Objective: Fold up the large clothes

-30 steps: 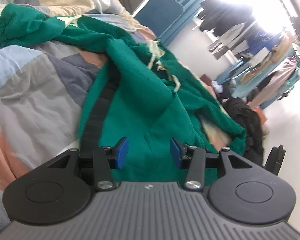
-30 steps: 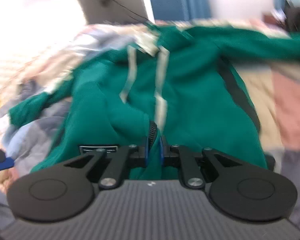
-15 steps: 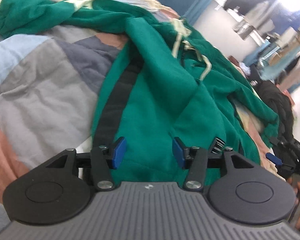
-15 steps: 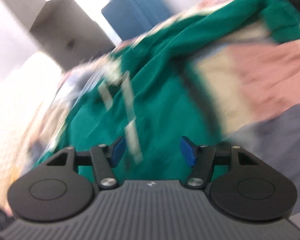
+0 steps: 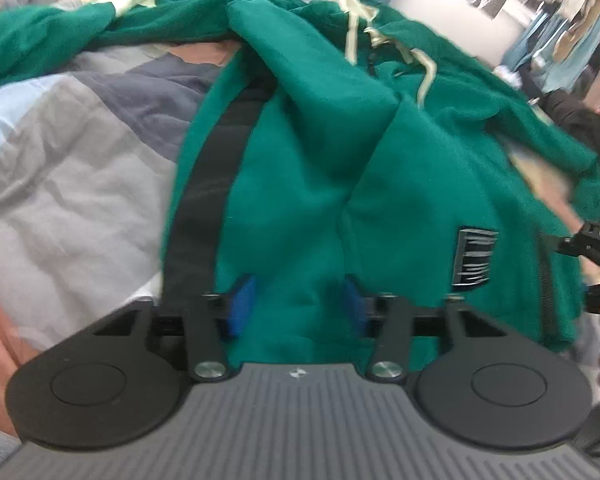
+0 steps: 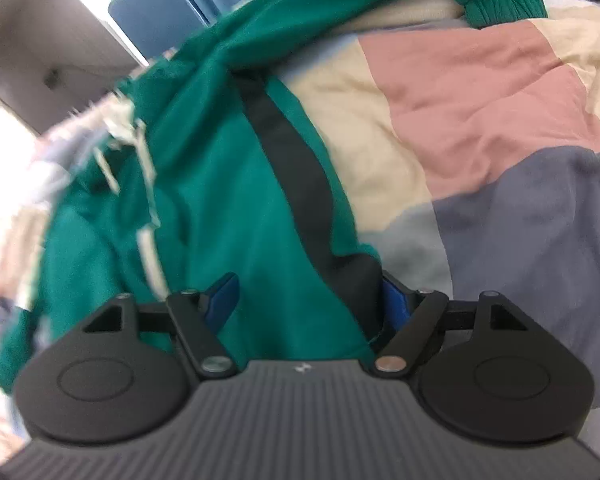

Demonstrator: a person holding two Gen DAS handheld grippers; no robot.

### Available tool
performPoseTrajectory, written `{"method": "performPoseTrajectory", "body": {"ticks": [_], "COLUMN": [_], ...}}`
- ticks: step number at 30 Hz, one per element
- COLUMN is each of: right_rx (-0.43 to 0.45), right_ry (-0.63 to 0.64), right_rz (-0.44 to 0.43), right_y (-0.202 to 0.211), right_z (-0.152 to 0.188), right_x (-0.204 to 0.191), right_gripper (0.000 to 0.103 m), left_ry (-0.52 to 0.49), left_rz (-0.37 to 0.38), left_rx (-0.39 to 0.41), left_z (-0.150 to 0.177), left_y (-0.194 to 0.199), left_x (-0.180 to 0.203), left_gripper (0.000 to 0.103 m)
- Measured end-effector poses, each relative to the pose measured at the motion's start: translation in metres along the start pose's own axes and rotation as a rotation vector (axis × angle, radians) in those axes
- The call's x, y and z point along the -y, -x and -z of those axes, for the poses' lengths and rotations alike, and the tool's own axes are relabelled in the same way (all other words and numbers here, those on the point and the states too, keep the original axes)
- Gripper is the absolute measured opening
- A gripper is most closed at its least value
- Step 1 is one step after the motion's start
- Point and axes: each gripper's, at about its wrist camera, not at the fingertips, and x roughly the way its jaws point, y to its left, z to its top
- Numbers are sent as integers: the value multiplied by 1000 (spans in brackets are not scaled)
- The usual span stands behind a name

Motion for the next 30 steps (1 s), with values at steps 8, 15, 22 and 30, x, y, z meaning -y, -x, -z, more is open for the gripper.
{"method": "performPoseTrajectory", "body": {"ticks": [8,15,22,30], "right_rx": [46,121,13,-151], "right_ry": [42,144,293,367], "right_rz": [-38,-159,-48,88], "right_y": [21,100,119,81], "right_z": [-2,-22,-24,-10], "right_x": [-8,-20,-22,-24], "right_gripper": [15,12,12,16], "left_ry": [125,176,199,168], "left_rz": [86,138,33,-41], "left_rx": [72,158,48,-60], "left_z": [-10,-38,-45,-40], "left_y": [31,116,125,97], "left_x": [-33,-75,-108,-110], "left_gripper": [2,1,1,2]}}
